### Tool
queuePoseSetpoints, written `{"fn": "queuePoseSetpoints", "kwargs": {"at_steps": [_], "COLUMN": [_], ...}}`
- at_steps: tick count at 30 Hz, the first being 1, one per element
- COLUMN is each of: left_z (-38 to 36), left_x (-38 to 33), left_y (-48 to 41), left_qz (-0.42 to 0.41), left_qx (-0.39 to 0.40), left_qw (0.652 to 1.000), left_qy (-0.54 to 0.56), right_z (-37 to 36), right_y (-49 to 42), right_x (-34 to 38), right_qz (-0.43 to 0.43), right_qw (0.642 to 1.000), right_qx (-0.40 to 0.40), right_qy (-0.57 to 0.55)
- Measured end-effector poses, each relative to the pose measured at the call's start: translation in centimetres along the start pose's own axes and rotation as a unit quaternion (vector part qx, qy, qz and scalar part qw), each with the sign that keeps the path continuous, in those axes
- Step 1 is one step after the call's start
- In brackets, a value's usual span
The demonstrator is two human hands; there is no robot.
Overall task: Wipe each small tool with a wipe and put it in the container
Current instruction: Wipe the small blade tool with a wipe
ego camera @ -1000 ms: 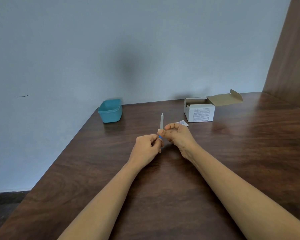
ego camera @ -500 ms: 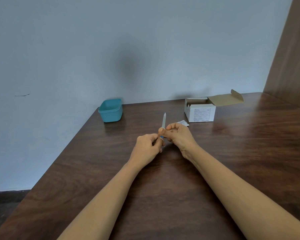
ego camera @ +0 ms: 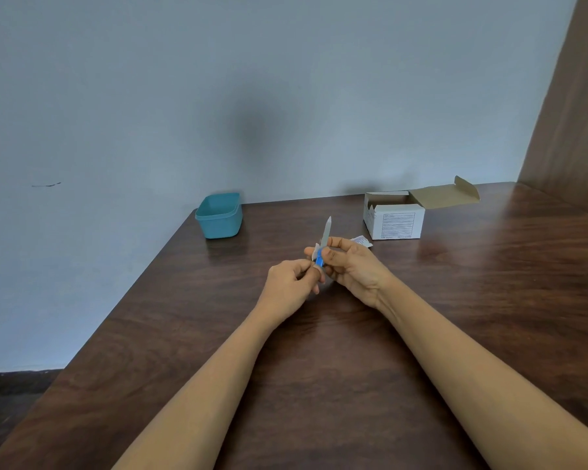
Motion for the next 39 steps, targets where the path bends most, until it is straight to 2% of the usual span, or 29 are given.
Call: {"fn": "queuePoseSetpoints", "kwargs": {"at_steps": [6,12,19,26,30,36,39], "left_z": [0.2,0.2,0.5,0.7,0.3,0.3,0.3], "left_x": [0.5,0.5,0.4,0.5,0.3,0.0,0.0], "left_y": [0.2,0.3,0.3,0.2,0.2,0.1,0.1], "left_qz": [0.081,0.102,0.09,0.091,0.069,0.019,0.016], "left_qx": [-0.001,-0.007,-0.022,-0.032,-0.015,-0.008,-0.01], "left_qw": [0.988,0.979,0.981,0.98,0.99,0.999,0.999], "left_qy": [0.135,0.178,0.173,0.173,0.125,0.037,0.032], "right_z": [-1.2,-0.8,0.4,0.2,0.3,0.5,0.2], "right_y": [0.4,0.3,0.1,0.2,0.2,0.8,0.9], "right_x": [0.7,0.4,0.0,0.2,0.0,0.6,0.6], "right_qz": [-0.003,-0.001,-0.01,-0.025,-0.025,0.033,0.036], "right_qw": [0.996,0.997,1.0,0.999,0.999,0.994,0.994], "right_qx": [0.067,0.055,-0.013,0.004,-0.009,-0.107,-0.104], "right_qy": [-0.064,-0.048,-0.021,-0.036,-0.042,0.01,0.008]}}
Point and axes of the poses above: each hand's wrist, its own y-axis away from the middle knuckle, its own z-axis out of the back of the hand, x = y × z, the point moved 8 cm from there along -y, towards the middle knuckle, and after that the axes turned 11 degrees about y, right-handed, at the moved point
